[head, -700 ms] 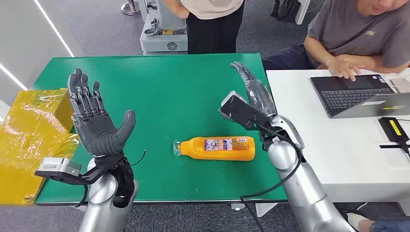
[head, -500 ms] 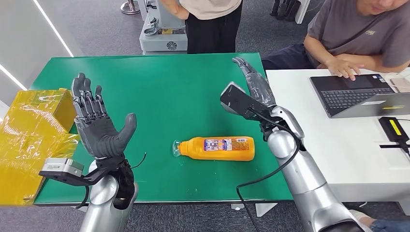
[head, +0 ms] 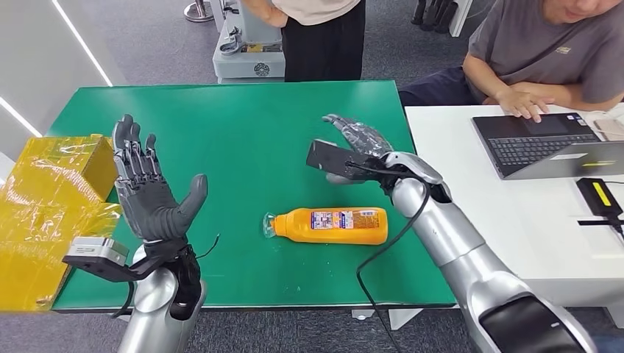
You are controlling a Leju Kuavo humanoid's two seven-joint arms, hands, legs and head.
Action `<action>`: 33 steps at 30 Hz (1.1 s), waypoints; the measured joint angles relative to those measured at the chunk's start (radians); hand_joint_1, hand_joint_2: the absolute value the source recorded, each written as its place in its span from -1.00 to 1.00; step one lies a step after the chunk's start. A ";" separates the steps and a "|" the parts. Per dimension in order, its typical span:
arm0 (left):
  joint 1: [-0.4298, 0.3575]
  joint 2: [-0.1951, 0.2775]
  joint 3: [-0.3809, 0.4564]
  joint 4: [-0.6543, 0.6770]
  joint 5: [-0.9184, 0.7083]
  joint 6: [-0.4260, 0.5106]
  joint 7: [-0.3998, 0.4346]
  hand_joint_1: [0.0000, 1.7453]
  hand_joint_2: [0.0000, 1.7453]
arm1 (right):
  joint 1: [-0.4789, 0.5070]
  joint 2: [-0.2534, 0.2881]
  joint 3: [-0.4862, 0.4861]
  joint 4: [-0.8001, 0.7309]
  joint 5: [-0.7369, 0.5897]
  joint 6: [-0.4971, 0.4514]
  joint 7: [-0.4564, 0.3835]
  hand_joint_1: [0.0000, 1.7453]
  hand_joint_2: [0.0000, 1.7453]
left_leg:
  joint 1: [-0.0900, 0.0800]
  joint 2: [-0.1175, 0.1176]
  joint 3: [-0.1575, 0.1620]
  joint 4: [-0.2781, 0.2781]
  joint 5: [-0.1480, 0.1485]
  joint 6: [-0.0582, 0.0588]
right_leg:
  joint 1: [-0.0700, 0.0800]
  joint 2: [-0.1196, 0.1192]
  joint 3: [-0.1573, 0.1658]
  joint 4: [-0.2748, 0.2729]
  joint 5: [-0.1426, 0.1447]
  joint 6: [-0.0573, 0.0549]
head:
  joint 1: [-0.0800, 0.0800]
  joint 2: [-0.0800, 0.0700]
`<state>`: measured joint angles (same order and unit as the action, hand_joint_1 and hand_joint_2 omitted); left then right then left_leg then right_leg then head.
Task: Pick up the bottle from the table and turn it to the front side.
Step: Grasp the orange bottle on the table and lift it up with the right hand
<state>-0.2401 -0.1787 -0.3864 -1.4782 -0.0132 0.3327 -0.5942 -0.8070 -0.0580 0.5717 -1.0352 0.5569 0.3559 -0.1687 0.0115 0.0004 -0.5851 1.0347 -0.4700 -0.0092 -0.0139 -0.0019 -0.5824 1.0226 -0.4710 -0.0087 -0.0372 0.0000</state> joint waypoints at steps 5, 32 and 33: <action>0.000 0.010 0.000 0.000 0.003 -0.001 0.006 -1.00 1.00 | -0.090 -0.057 0.112 0.094 -0.107 0.170 -0.042 -1.00 1.00 | 0.000 -0.001 -0.001 0.000 0.000 0.000 | 0.000 -0.001 0.000 0.000 0.000 0.000 | 0.000 0.000; 0.037 0.027 0.000 -0.031 0.004 0.008 0.014 -1.00 1.00 | -0.209 -0.303 0.455 0.041 -0.334 0.215 0.046 -1.00 1.00 | 0.000 -0.001 -0.001 0.001 0.000 0.000 | 0.000 -0.001 -0.001 0.000 0.000 0.000 | 0.000 0.000; 0.037 0.027 0.000 -0.031 0.004 0.008 0.014 -1.00 1.00 | -0.209 -0.304 0.458 0.040 -0.334 0.214 0.046 -1.00 1.00 | 0.000 -0.001 -0.001 0.001 0.000 0.000 | 0.000 -0.001 -0.001 0.000 0.000 0.000 | 0.000 0.000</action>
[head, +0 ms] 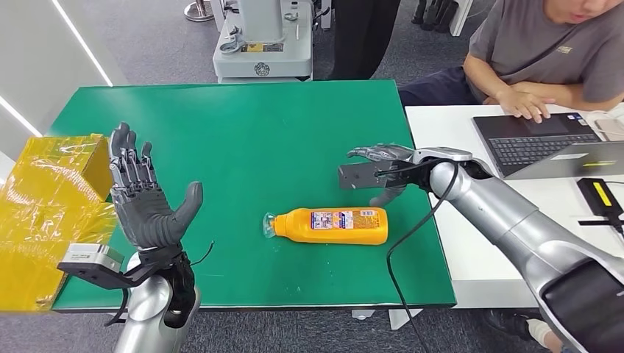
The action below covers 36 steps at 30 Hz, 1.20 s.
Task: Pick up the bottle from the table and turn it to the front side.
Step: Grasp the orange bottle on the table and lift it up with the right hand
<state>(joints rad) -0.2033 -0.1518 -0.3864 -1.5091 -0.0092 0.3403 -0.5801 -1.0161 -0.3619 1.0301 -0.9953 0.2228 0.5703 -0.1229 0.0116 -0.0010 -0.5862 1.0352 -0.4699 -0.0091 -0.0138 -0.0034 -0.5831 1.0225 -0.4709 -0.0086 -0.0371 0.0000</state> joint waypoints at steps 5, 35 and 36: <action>0.000 0.000 0.000 0.000 -0.001 0.000 0.001 -1.00 1.00 | 0.000 -0.004 0.014 -0.001 -0.006 -0.007 0.002 -1.00 1.00 | 0.000 0.000 0.000 0.000 0.000 0.000 | 0.000 0.000 0.000 0.000 0.000 0.000 | 0.000 0.000; 0.031 0.000 0.017 -0.045 -0.017 -0.003 0.021 -1.00 1.00 | 0.163 -0.030 0.056 -0.096 -0.096 -0.103 -0.054 -1.00 1.00 | 0.000 0.000 0.000 0.000 0.000 0.000 | 0.000 0.000 0.000 0.000 0.000 0.000 | 0.000 0.000; 0.031 0.000 0.017 -0.047 -0.017 -0.001 0.023 -1.00 1.00 | 0.164 -0.025 0.057 -0.094 -0.092 -0.103 -0.051 -1.00 1.00 | 0.000 0.000 0.000 0.000 0.000 0.000 | 0.000 0.000 0.000 0.000 0.000 0.000 | 0.000 0.000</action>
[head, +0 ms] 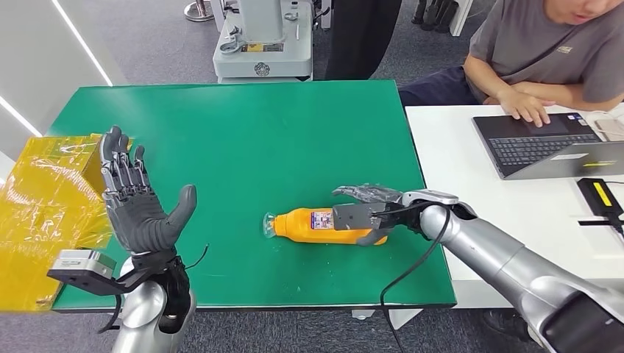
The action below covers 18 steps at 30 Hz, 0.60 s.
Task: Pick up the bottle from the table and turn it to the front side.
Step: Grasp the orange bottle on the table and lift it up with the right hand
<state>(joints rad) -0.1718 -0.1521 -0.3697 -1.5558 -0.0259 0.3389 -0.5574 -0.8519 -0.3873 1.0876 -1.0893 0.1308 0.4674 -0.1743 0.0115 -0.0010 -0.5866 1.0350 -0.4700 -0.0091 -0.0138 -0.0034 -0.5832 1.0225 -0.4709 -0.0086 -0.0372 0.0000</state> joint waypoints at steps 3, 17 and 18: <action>0.001 0.000 0.000 -0.004 0.000 0.004 0.002 -1.00 1.00 | 0.003 0.008 0.003 0.006 0.006 0.002 0.009 -1.00 1.00 | 0.000 0.000 0.000 0.000 0.000 0.000 | 0.000 0.000 0.000 0.000 0.000 0.000 | 0.000 0.000; 0.003 0.000 0.000 -0.010 0.000 0.011 0.008 -1.00 1.00 | 0.004 0.020 0.006 0.033 0.013 0.007 0.021 -1.00 1.00 | 0.000 0.000 0.000 0.000 0.000 0.000 | 0.000 0.000 0.000 0.000 0.000 0.000 | 0.000 0.000; 0.004 0.000 0.000 -0.011 0.000 0.012 0.010 -1.00 1.00 | 0.005 0.020 0.007 0.037 0.014 0.007 0.025 -1.00 1.00 | 0.000 0.000 0.000 0.000 0.000 0.000 | 0.000 0.000 0.000 0.000 0.000 0.000 | 0.000 0.000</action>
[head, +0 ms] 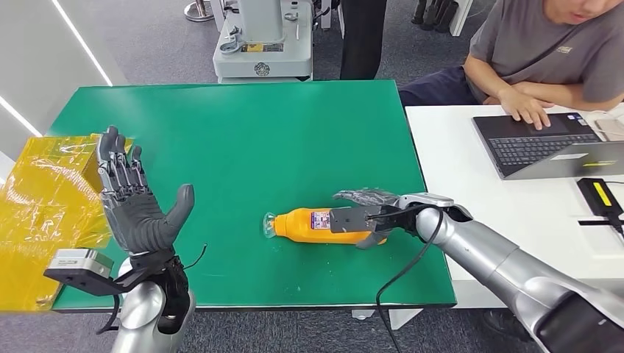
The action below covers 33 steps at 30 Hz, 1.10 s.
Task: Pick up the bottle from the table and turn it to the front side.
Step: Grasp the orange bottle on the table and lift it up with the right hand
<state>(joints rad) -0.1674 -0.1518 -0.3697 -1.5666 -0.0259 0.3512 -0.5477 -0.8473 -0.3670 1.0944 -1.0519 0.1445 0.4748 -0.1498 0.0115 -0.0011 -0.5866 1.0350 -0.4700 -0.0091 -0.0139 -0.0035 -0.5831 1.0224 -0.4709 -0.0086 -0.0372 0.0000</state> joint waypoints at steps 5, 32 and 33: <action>0.015 0.000 0.000 -0.006 -0.001 0.000 -0.001 -1.00 1.00 | 0.015 0.002 0.001 0.042 0.014 -0.011 -0.006 -1.00 1.00 | 0.000 0.000 0.000 0.000 0.000 0.000 | 0.000 0.000 0.000 0.000 0.000 0.000 | 0.000 0.000; 0.040 0.004 0.008 -0.008 0.009 0.051 -0.032 -1.00 1.00 | 0.031 0.076 0.018 0.261 0.145 -0.088 -0.014 -1.00 1.00 | 0.000 0.001 0.002 0.000 0.001 -0.001 | 0.000 0.001 0.001 0.000 0.001 0.000 | 0.000 0.000; 0.040 0.004 0.008 -0.008 0.010 0.053 -0.033 -1.00 1.00 | 0.029 0.079 0.018 0.264 0.146 -0.090 -0.015 -1.00 1.00 | 0.000 0.001 0.002 0.000 0.001 -0.001 | 0.000 0.001 0.001 0.000 0.002 0.000 | 0.000 0.000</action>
<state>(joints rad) -0.1270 -0.1477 -0.3620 -1.5751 -0.0159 0.4042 -0.5804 -0.8179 -0.2877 1.1124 -0.7875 0.2905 0.3847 -0.1653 0.0117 0.0001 -0.5849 1.0348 -0.4691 -0.0097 -0.0137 -0.0024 -0.5820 1.0224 -0.4692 -0.0090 -0.0372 0.0000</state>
